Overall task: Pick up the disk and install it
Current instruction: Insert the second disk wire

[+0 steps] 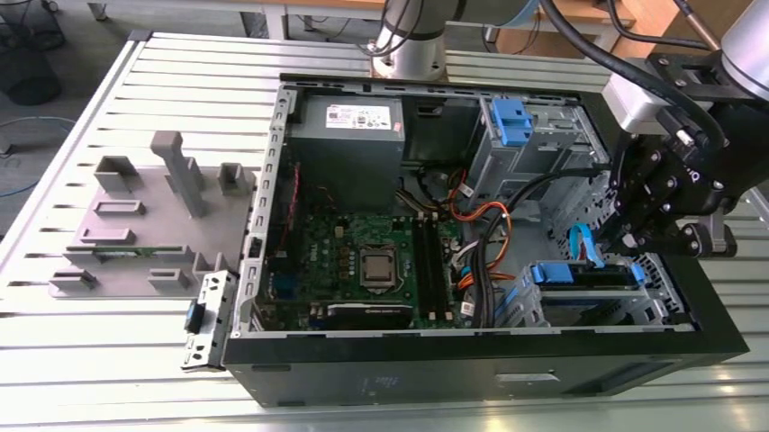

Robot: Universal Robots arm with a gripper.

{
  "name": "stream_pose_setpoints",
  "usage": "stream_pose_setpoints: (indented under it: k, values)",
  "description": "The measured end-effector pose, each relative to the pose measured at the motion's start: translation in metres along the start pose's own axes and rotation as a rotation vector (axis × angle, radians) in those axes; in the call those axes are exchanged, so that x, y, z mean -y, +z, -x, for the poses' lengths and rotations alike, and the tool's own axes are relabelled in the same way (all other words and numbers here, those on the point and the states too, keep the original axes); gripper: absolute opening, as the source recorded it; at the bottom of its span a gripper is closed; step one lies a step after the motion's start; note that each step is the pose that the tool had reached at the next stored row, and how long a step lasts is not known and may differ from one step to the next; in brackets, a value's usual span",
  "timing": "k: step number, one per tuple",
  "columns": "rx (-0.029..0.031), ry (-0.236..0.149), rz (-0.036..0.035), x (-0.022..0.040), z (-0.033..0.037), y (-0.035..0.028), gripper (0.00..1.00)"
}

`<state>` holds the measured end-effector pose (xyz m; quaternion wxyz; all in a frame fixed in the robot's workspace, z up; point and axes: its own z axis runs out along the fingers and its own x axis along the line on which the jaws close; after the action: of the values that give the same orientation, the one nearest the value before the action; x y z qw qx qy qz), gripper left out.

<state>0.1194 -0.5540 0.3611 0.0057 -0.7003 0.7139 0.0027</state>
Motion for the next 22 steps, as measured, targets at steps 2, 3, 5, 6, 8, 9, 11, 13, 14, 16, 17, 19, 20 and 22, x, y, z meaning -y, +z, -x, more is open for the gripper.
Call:
stream_pose_setpoints:
  k: [2,3,5,6,8,9,11,13,14,16,17,19,20,22]
  values:
    - [-0.0002,0.0,0.0,0.0004,0.0,-0.0001,0.23]
    - [-0.0006,0.0,0.0001,0.0013,0.0,-0.0003,0.23]
    - [-0.0001,0.0,0.0004,0.005,0.0001,0.0001,0.23]
    - [-0.0002,0.0,0.0011,0.0073,0.0001,0.0001,0.23]
    - [-0.0002,0.0,0.0032,0.0129,0.0002,0.0004,0.23]
    - [-0.0002,0.0,0.0044,0.0159,0.0003,0.0005,0.23]
    - [-0.0006,0.0,0.0059,0.0205,0.0004,0.0007,0.23]
    - [-0.001,0.0,0.0074,0.0252,0.0005,0.0012,0.23]
    - [-0.0008,0.0,0.008,0.0268,0.0005,0.0022,0.23]
    - [-0.0014,0.0,0.0084,0.0287,0.0005,0.0052,0.23]
    - [-0.0015,0.0,0.0086,0.0298,0.0005,0.0065,0.23]
    - [-0.0016,0.0,0.0093,0.0311,0.0007,0.0077,0.23]
    - [-0.0017,0.0,0.0095,0.0317,0.001,0.0081,0.23]
    - [-0.0015,0.0,0.0101,0.033,0.0015,0.009,0.23]
